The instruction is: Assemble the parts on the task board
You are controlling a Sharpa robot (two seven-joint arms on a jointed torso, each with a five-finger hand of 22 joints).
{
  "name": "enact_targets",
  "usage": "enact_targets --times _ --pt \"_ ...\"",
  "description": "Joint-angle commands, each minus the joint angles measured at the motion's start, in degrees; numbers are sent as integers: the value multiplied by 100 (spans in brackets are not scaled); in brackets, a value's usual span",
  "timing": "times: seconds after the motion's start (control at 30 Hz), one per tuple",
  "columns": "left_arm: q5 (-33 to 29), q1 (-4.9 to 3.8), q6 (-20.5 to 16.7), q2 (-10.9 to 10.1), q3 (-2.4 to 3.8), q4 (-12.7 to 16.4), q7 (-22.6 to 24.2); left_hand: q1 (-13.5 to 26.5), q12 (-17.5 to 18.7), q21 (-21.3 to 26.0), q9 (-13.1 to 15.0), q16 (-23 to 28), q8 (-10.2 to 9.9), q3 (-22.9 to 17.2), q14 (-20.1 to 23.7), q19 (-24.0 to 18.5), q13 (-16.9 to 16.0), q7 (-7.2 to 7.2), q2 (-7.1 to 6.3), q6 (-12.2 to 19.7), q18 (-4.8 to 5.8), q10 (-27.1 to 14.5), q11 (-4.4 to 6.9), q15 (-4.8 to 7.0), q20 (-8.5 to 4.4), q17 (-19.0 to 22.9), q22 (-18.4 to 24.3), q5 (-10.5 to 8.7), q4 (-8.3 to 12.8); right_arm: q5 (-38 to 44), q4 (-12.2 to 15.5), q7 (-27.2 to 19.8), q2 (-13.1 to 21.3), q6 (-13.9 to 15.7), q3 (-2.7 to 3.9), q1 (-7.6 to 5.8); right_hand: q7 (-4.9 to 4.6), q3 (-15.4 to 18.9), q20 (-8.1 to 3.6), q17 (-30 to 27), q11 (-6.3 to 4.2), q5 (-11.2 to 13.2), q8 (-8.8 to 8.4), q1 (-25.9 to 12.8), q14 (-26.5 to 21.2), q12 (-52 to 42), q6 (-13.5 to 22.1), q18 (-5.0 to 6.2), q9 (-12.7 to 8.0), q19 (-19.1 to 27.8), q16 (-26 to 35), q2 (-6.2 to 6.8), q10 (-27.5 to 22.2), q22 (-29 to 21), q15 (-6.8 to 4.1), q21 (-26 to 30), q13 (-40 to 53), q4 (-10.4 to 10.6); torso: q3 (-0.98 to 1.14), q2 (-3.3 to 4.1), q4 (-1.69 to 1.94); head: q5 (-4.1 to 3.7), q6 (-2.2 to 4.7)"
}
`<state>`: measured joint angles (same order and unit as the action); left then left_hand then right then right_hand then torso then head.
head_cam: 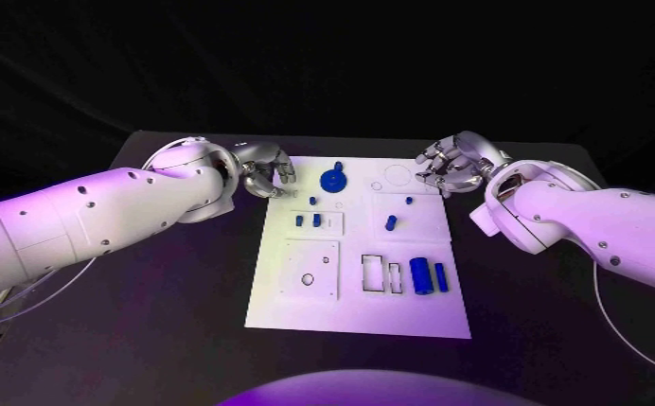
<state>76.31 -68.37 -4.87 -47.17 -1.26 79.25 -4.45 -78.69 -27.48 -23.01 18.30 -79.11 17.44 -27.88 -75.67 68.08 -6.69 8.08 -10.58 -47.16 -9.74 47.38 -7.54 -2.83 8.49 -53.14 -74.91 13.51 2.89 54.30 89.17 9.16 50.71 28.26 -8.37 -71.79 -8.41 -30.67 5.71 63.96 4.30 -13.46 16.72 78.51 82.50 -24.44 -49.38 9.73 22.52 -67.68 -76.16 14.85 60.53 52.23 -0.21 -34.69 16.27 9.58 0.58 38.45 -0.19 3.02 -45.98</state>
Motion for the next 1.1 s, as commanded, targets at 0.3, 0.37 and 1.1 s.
enact_targets --times 0.3,0.37,1.1 --pt "-5450 -24 -1031 -505 76 599 1786 381 -341 157 -21 885 205 -171 694 -130 -8 166 124 -234 -66 375 113 89 -66 1583 -30 336 -224 2382 -184 52 -58 -1080 1 45 -82 -65 84 537 157 206 -287 -238 241 1174 -355 -55 -115 -331 -348 166 -227 615 121 -783 -534 -598 -31 -24 20 -337 40" --pt "-6243 -25 -1041 -547 78 704 2074 378 -380 209 -19 1069 228 -184 864 -229 -7 166 158 -233 -64 393 119 96 -77 1891 -4 356 -211 2738 -202 155 -100 -1180 1 74 -94 -7 101 785 170 223 -311 -255 323 1258 -373 -100 -138 -467 -489 150 -239 814 133 -1073 -579 -675 -39 -26 10 -343 43" --pt "-7281 -24 -1052 -722 81 1137 2527 420 -524 230 46 1124 376 -141 824 -273 -10 104 246 -299 -70 661 212 167 -131 1903 43 394 -187 3688 -450 425 -508 -1422 1 271 -82 -129 110 1154 167 217 -287 -277 444 1444 -676 -231 -176 -835 -732 -49 -20 1402 136 -1901 -704 -799 -46 -26 16 -414 7"
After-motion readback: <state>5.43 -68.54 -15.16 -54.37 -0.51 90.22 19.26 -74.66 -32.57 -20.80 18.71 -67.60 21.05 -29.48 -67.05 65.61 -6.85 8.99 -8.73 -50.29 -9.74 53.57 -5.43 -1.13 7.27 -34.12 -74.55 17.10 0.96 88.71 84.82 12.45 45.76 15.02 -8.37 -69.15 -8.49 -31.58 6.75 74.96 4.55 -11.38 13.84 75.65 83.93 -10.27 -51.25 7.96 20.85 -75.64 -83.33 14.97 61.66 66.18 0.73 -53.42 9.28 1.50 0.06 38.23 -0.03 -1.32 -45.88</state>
